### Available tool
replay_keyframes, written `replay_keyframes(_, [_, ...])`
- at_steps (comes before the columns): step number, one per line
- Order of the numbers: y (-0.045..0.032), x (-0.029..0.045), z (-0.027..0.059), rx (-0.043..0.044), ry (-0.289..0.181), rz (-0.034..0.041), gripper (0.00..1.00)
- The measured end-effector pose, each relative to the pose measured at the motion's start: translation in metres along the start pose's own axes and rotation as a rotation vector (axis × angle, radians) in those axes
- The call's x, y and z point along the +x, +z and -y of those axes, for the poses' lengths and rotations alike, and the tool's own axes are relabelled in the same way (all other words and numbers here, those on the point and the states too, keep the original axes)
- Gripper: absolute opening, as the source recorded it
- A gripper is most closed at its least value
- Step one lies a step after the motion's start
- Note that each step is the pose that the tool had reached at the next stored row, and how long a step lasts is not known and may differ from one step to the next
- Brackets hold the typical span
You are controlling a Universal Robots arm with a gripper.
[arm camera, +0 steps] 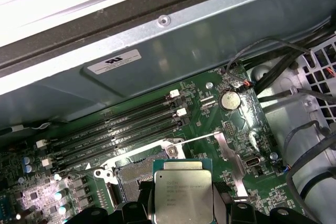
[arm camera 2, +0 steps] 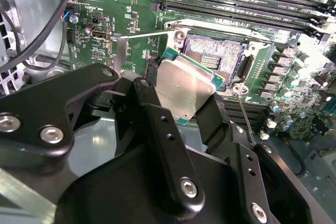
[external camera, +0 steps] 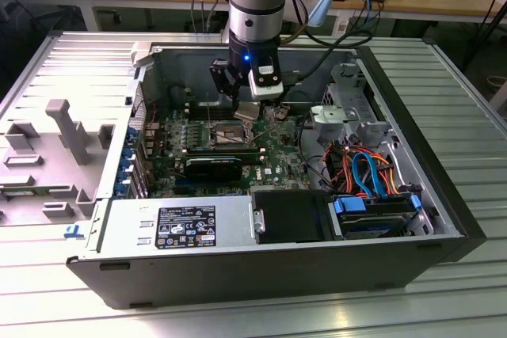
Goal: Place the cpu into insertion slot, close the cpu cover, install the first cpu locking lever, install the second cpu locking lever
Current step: 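Place the cpu into insertion slot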
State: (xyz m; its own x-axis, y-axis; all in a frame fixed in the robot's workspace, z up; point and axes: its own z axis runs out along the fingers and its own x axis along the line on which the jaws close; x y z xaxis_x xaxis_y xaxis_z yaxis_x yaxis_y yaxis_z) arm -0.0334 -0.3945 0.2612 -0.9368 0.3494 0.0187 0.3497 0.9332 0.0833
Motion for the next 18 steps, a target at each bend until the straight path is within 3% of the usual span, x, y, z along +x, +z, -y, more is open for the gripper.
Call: replay_keyframes(18, [0.0001, 0.0, 0.0, -0.0002, 0.011, 0.0009, 0.54])
